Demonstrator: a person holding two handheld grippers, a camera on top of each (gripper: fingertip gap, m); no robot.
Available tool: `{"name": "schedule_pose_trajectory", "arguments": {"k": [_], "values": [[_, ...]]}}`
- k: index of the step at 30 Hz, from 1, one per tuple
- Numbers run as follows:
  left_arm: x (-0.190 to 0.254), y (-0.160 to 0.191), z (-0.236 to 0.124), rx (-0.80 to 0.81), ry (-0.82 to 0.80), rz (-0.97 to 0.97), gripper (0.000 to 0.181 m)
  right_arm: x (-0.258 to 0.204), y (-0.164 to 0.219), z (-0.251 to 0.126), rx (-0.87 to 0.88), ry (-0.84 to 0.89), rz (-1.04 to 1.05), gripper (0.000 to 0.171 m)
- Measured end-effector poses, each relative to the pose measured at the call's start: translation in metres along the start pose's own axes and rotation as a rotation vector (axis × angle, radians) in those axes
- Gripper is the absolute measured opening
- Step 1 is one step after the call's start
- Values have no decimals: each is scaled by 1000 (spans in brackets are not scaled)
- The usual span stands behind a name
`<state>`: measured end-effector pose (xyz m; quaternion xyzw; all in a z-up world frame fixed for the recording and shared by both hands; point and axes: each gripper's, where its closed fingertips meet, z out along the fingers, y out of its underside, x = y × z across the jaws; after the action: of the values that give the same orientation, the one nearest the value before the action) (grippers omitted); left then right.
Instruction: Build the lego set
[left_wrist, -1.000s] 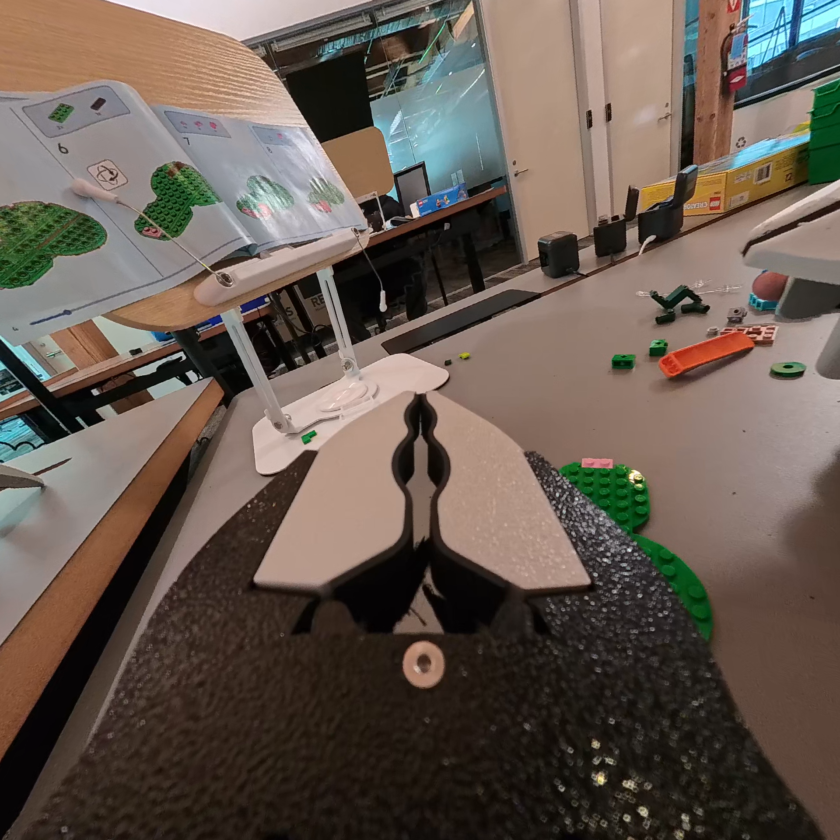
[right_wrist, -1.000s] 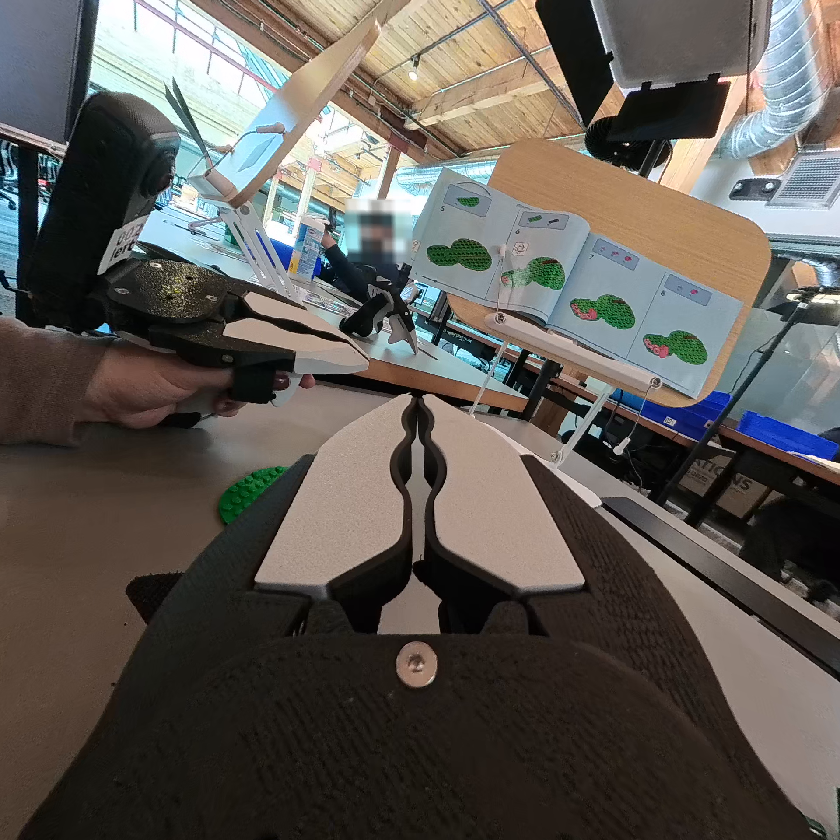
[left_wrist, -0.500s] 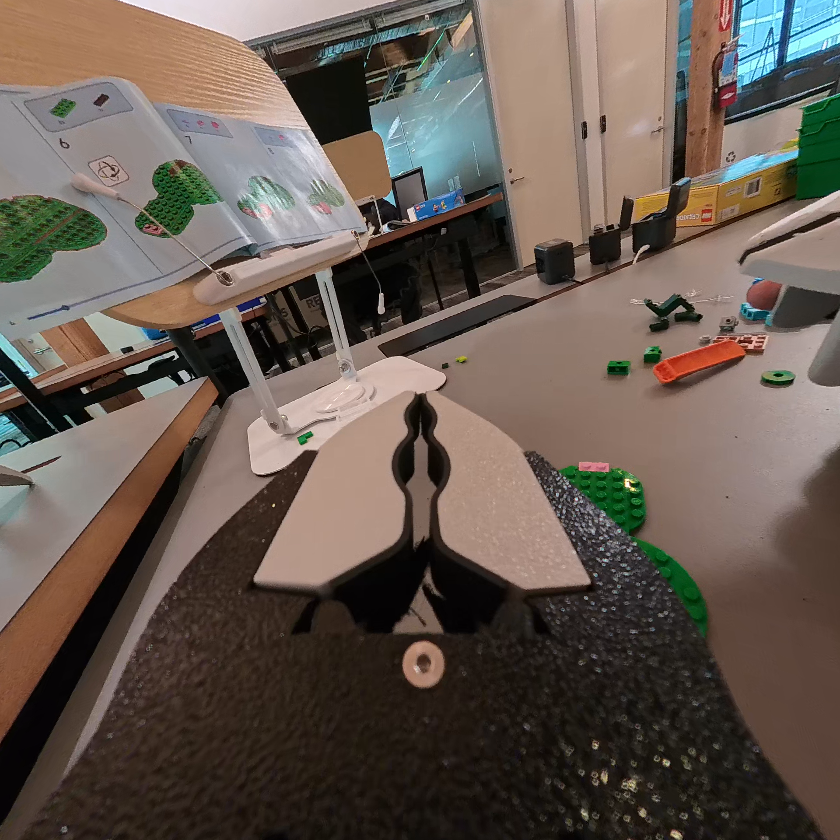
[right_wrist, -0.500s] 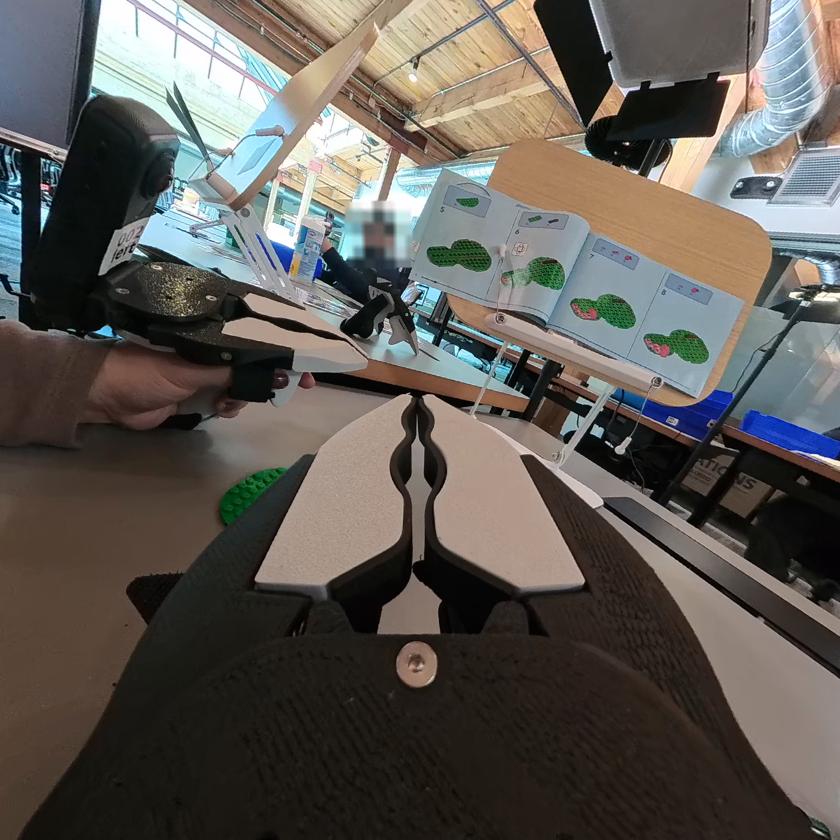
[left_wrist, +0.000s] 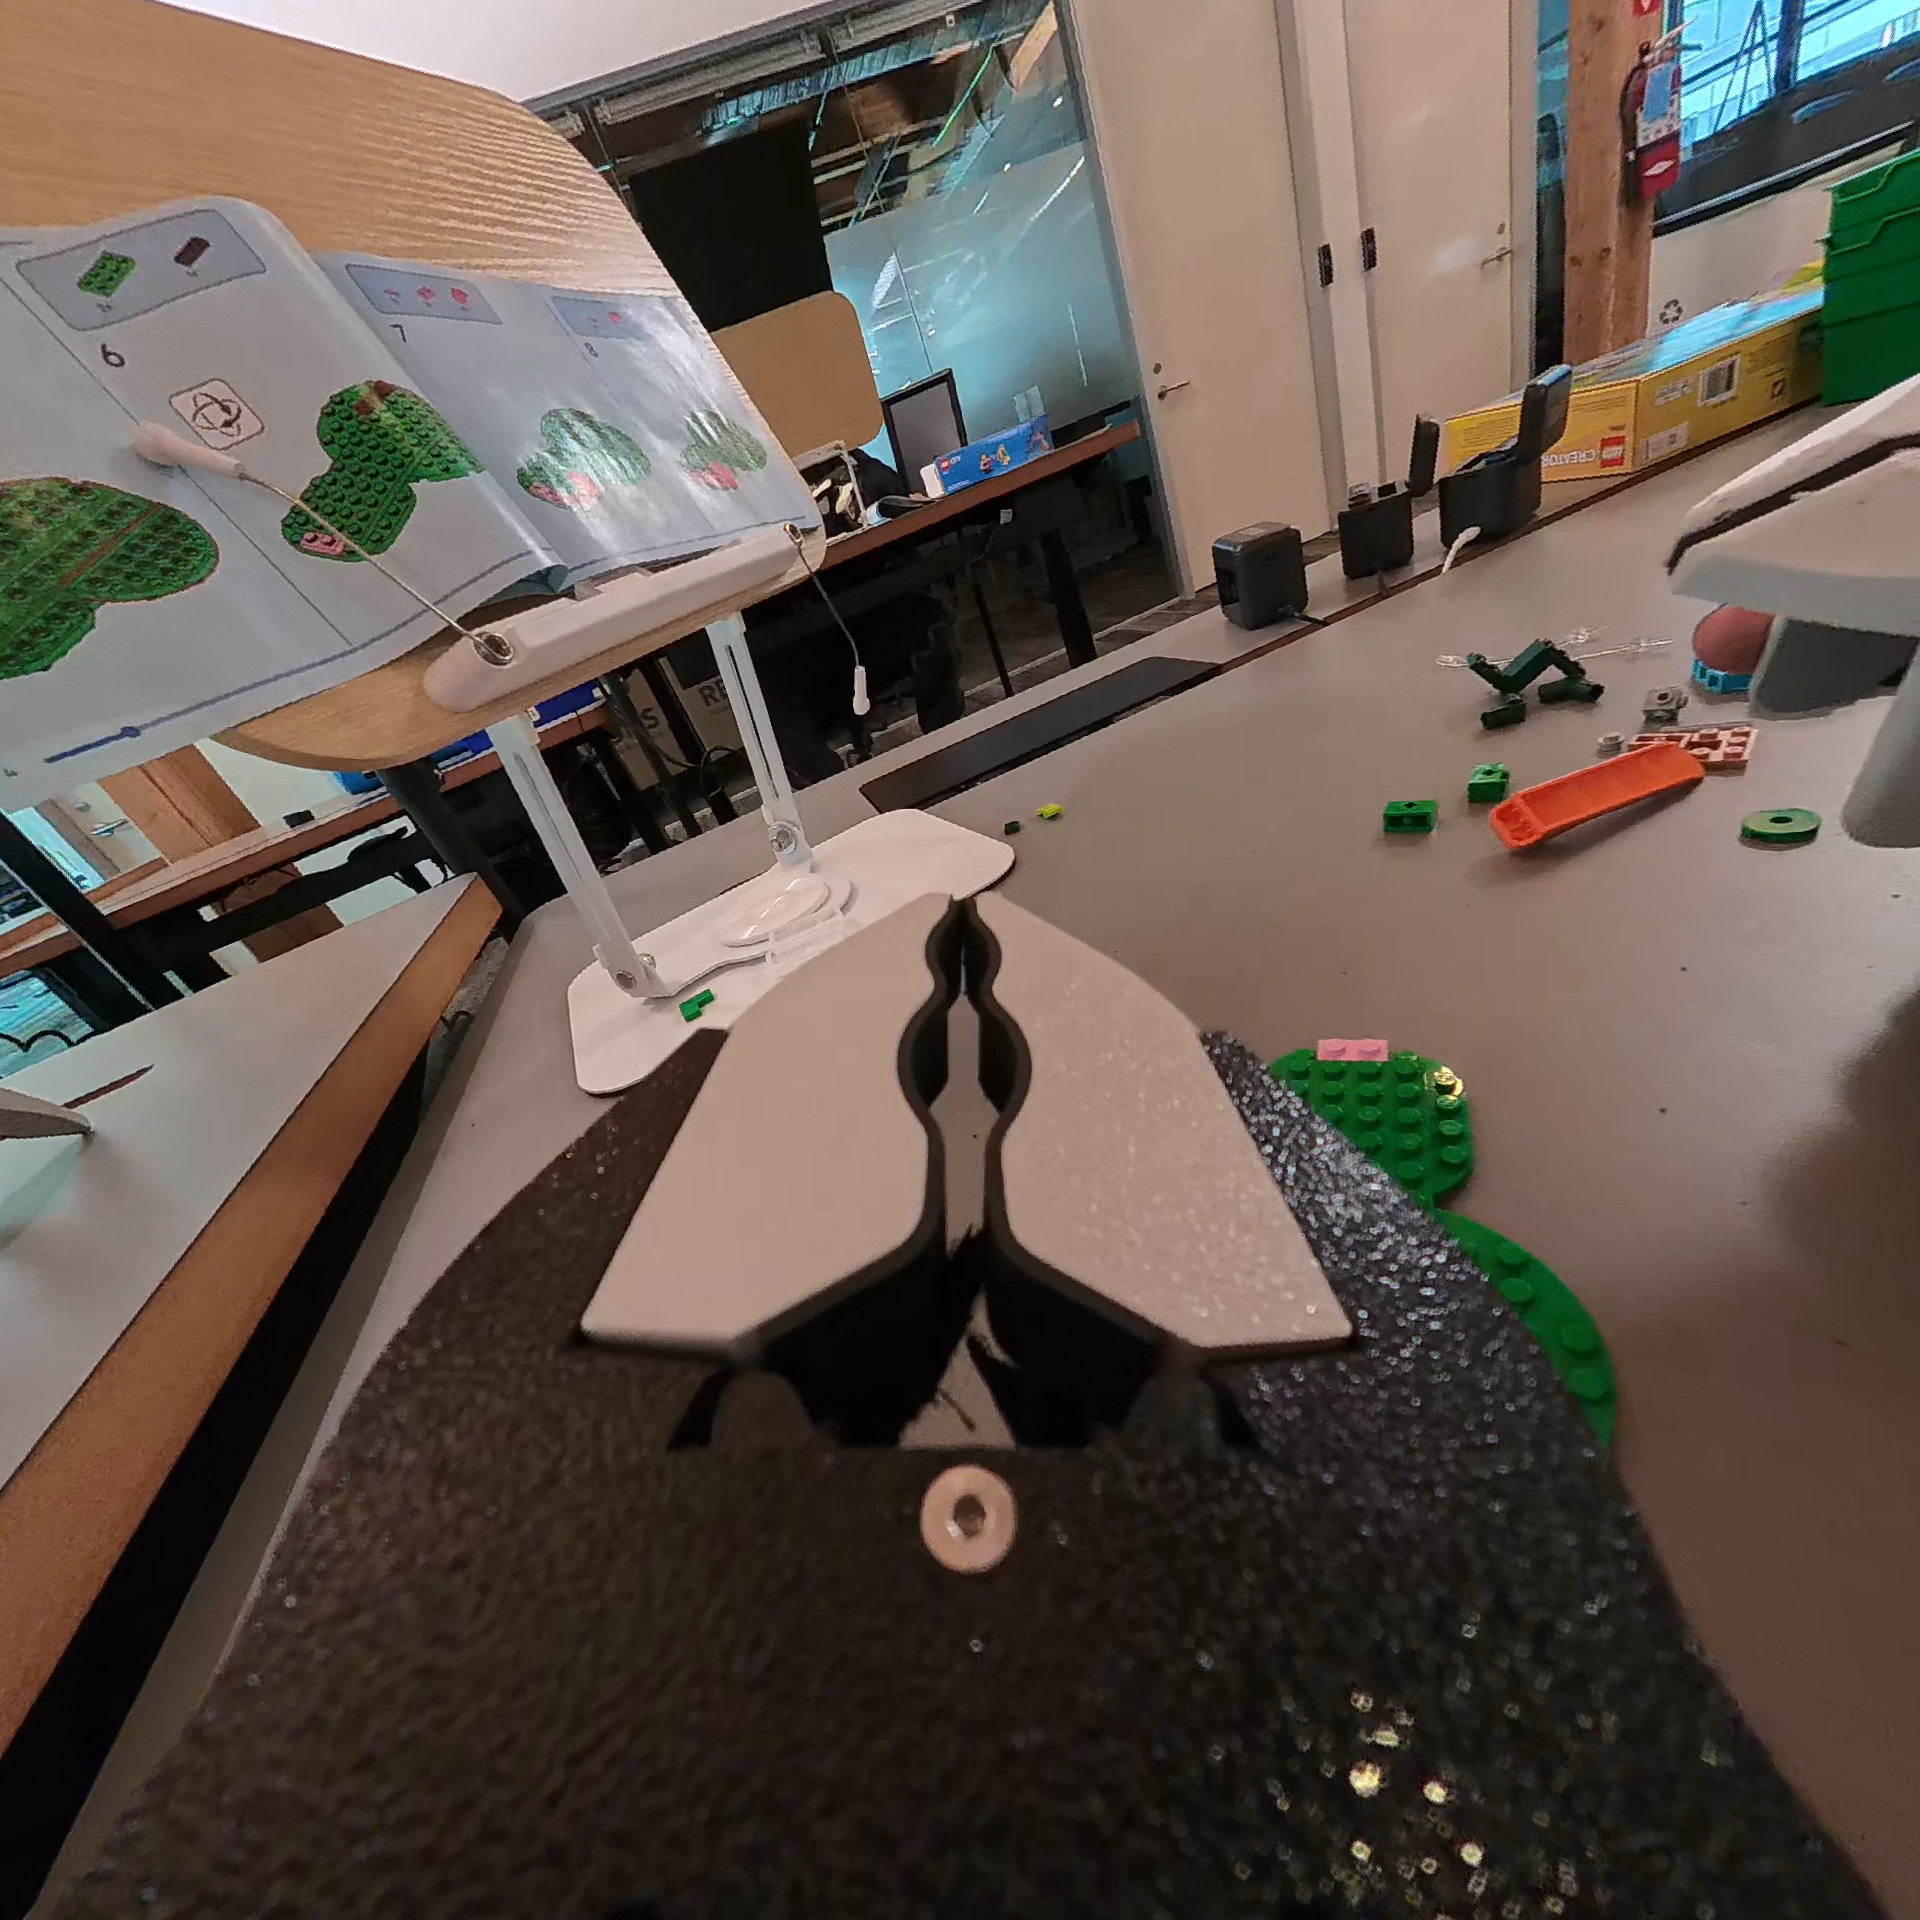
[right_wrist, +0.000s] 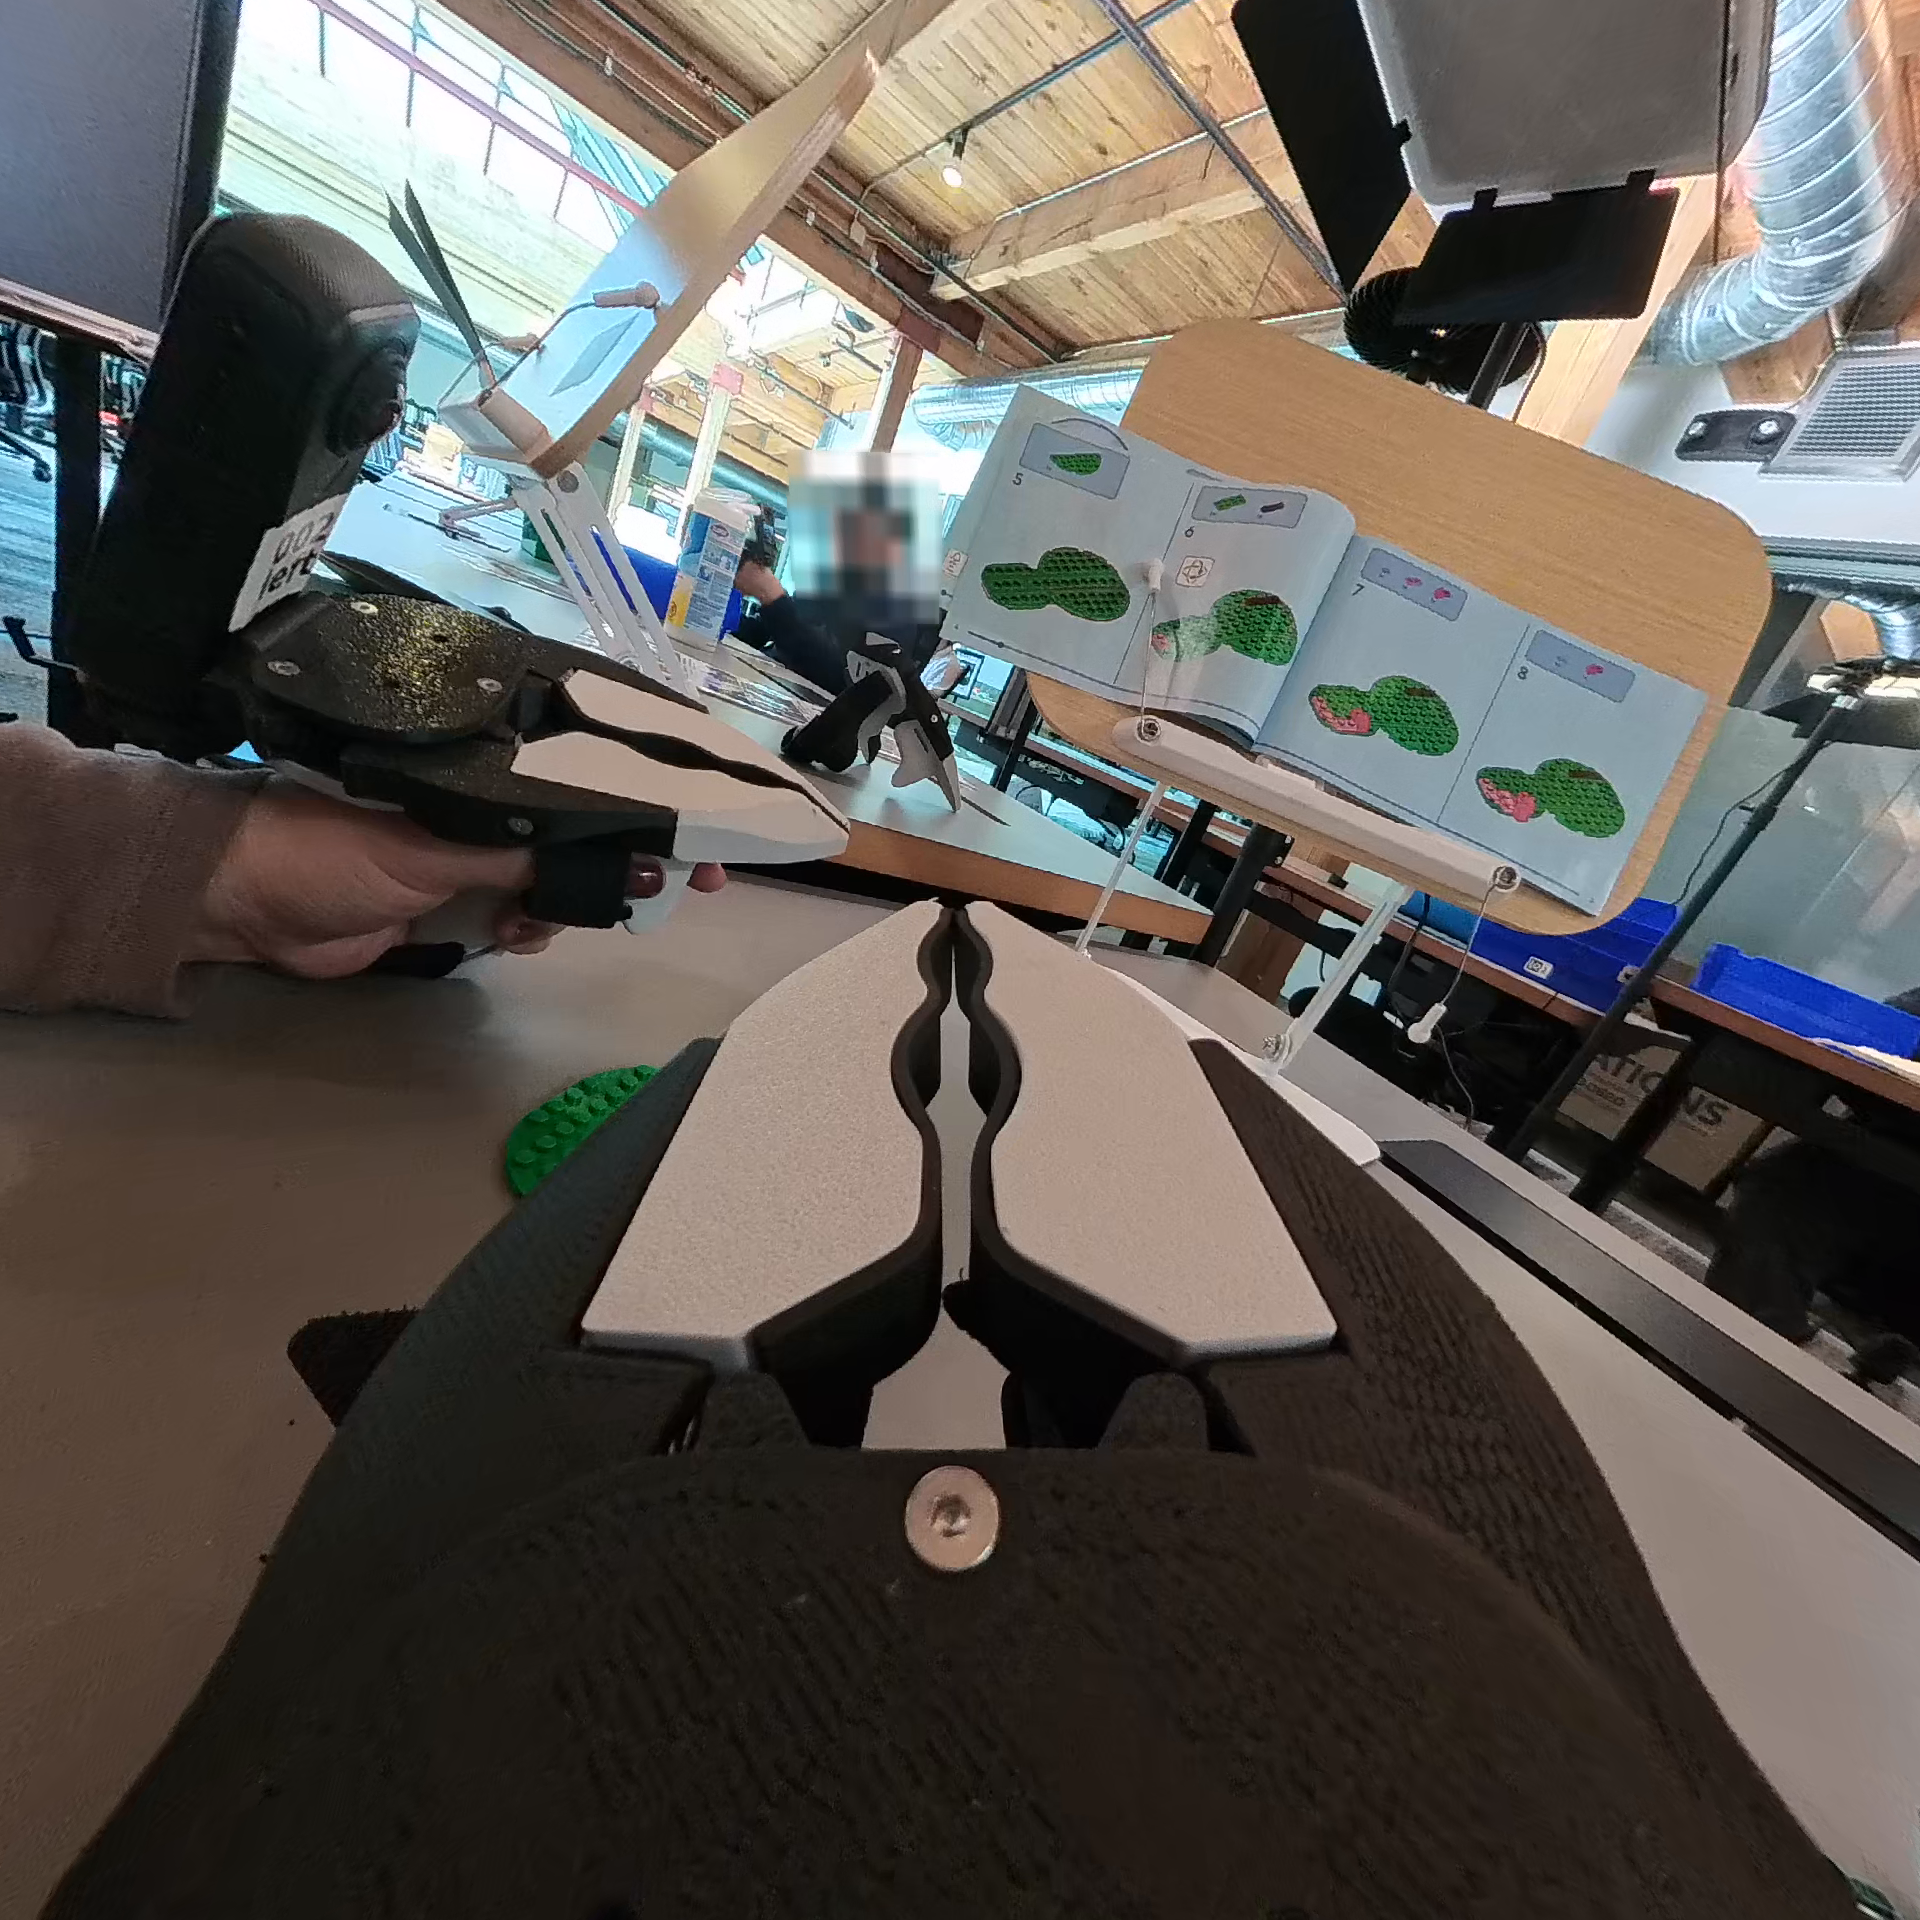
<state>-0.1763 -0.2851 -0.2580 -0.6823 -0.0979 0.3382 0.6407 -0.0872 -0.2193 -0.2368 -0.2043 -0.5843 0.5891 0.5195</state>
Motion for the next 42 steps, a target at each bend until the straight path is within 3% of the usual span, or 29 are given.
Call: {"name": "schedule_pose_trajectory", "arguments": {"k": [9,12,19,25,31,42], "values": [[-4,3,3,-20,-21,-10,0,0,0,1,1,5,1,0],[-33,9,15,-62,-109,-89,0,-3,0,3,1,-4,-15,0],[-132,-28,61,50,-431,-43,0,-3,0,2,7,-9,-9,0],[-176,-7,105,-80,-572,13,0,-2,-1,1,8,-8,-2,0],[-183,1,121,-136,-587,90,0,-2,-1,2,7,-10,-6,0],[-205,18,129,-200,-623,7,0,-2,-1,2,8,-12,-7,0]]}}
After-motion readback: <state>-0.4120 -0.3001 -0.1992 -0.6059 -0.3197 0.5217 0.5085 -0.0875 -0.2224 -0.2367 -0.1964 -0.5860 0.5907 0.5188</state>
